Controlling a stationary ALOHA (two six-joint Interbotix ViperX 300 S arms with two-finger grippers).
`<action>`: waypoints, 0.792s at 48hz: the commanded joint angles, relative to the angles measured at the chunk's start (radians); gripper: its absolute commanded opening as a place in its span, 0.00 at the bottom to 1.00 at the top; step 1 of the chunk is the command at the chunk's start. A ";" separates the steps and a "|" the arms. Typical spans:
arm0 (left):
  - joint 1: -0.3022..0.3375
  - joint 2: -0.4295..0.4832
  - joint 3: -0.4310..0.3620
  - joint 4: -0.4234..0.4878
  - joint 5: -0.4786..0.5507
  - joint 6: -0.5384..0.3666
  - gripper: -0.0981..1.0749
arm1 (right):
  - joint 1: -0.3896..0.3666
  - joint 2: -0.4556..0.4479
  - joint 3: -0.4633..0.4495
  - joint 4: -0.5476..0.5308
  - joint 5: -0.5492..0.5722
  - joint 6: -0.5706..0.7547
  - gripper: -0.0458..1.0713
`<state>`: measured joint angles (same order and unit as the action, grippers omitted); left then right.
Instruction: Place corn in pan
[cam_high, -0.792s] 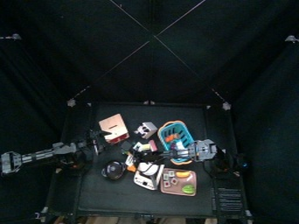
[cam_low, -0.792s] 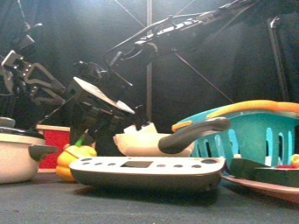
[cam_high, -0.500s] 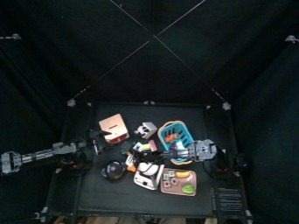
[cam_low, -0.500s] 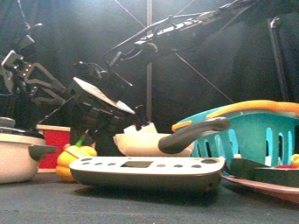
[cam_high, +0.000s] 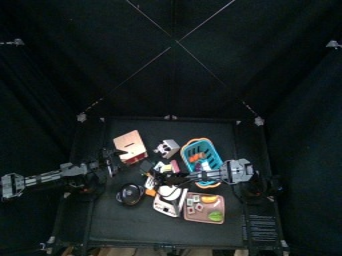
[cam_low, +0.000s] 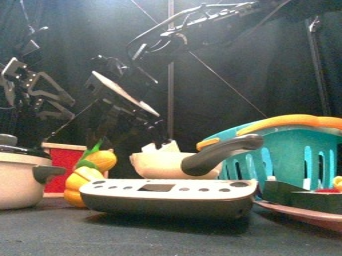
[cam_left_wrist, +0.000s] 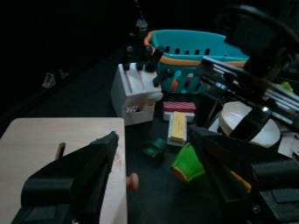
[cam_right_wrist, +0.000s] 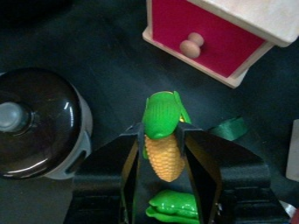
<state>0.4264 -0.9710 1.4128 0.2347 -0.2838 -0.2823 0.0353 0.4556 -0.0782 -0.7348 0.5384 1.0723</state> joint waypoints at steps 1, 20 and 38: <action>0.002 0.002 -0.014 0.002 -0.005 0.000 0.92 | 0.018 -0.097 0.009 -0.009 0.014 0.000 0.69; 0.000 0.003 -0.014 0.000 -0.005 0.000 0.92 | 0.166 -0.276 0.163 -0.006 0.074 0.009 0.69; 0.000 0.003 -0.014 -0.002 -0.005 0.000 0.92 | 0.230 -0.393 0.334 0.035 0.086 0.017 0.69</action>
<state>0.4264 -0.9710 1.4128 0.2347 -0.2838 -0.2823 0.2654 0.1243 0.2424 -0.7087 0.6259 1.0876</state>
